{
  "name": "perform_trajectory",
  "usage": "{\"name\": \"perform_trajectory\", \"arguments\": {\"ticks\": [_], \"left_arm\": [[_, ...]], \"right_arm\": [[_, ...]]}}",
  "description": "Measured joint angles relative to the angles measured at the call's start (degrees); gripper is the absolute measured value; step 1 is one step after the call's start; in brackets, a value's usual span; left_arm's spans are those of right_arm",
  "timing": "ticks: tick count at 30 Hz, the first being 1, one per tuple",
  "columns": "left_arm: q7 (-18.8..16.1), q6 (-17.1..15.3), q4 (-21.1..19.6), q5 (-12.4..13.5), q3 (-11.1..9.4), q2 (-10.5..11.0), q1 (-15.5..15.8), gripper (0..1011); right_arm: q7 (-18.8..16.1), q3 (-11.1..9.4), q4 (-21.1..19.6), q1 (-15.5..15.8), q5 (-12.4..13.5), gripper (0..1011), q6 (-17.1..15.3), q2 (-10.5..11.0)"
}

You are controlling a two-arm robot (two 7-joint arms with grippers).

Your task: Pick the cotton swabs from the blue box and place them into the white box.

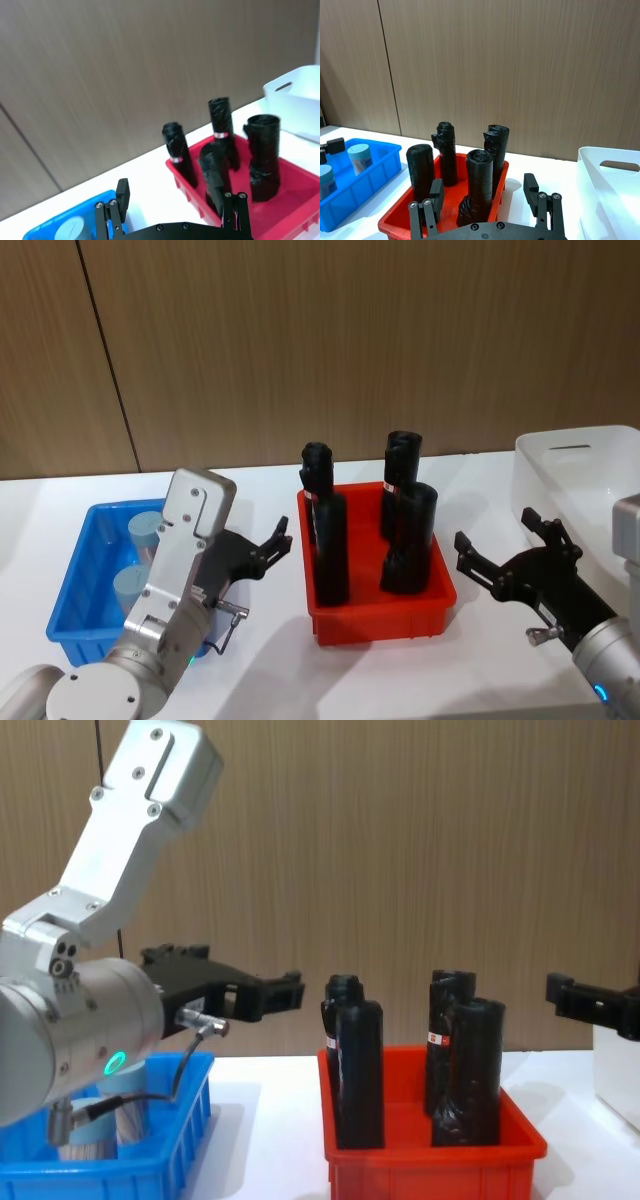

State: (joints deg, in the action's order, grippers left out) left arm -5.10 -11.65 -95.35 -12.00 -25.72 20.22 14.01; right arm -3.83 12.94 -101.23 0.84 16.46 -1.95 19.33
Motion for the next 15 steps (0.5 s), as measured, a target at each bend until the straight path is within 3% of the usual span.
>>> {"name": "perform_trajectory", "arguments": {"ticks": [6,15], "left_arm": [[-3.5,-4.2,-0.1,-2.0,0.7,-0.6,0.0,1003],[-7.6,-6.9,0.9,-7.0,2.6,-0.4,-0.6,1003]], "right_arm": [[0.0,0.0,0.0,0.0,0.0,1002,0.0,0.0],[0.0,0.0,0.0,0.0,0.0,1002,0.0,0.0]]}}
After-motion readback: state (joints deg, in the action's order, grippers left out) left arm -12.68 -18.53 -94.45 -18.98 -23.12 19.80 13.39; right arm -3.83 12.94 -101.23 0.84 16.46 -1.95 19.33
